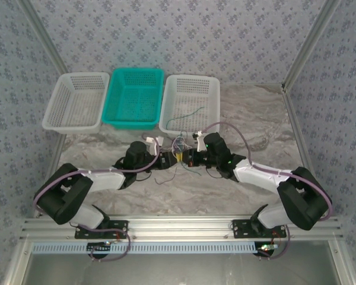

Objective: Untangle the cables

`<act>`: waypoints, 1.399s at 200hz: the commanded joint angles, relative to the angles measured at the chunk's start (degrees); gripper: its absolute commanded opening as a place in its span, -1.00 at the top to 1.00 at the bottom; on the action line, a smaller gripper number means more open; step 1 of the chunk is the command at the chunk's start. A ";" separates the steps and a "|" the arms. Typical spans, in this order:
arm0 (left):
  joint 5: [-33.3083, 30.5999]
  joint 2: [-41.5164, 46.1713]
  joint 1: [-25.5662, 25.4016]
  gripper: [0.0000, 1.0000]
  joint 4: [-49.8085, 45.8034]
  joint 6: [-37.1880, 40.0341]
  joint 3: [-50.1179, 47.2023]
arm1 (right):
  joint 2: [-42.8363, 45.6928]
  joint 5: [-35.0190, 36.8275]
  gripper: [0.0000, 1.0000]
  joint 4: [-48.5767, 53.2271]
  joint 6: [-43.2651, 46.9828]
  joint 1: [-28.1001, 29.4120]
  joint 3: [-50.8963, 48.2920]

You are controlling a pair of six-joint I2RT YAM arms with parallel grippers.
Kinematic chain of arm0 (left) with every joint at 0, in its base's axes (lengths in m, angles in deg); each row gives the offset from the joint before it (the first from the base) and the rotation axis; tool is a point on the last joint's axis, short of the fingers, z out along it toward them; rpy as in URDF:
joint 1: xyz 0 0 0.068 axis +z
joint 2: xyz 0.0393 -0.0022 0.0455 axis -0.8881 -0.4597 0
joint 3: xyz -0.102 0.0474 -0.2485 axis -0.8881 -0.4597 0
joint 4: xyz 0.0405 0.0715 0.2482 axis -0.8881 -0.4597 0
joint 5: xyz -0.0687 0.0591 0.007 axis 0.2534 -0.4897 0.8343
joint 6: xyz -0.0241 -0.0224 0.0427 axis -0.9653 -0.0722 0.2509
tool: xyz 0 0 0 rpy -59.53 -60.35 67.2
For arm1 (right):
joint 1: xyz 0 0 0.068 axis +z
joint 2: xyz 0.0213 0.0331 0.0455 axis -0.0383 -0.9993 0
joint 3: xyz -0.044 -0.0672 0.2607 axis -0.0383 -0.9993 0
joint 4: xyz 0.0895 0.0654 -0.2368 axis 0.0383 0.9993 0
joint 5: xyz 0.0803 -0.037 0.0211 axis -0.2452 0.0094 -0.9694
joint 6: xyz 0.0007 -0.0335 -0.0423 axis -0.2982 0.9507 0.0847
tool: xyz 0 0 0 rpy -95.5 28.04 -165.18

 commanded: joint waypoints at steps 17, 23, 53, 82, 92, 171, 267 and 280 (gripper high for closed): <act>0.47 6.55 -0.30 0.13 -0.49 3.85 0.49 | 1.39 1.23 1.00 1.82 -1.16 -1.05 -0.36; 0.12 7.35 -0.30 0.14 -1.26 4.29 0.42 | 1.56 1.18 1.00 1.74 -1.16 -0.94 -0.36; -0.92 9.03 -0.26 0.14 -4.29 5.64 0.68 | 1.74 0.04 1.00 1.08 -1.16 -0.64 0.31; -0.57 6.14 -0.63 0.13 -3.77 5.50 2.15 | 1.66 -0.48 1.00 -0.01 -1.73 0.58 1.02; -0.57 4.82 -0.91 0.14 -3.04 5.54 2.79 | 1.57 -0.66 1.00 -0.15 -1.93 0.81 1.35; -1.99 -0.51 -2.11 0.59 -2.03 4.20 4.39 | 3.15 -1.89 1.00 -2.60 -4.86 0.89 0.87; -0.91 1.75 -1.37 0.23 0.32 4.59 3.07 | 7.11 -5.30 1.00 -7.92 -11.43 -3.29 -1.79; 0.11 1.60 -1.61 0.09 2.72 4.34 3.02 | 6.93 -5.40 1.00 -7.96 -11.40 -3.01 -1.55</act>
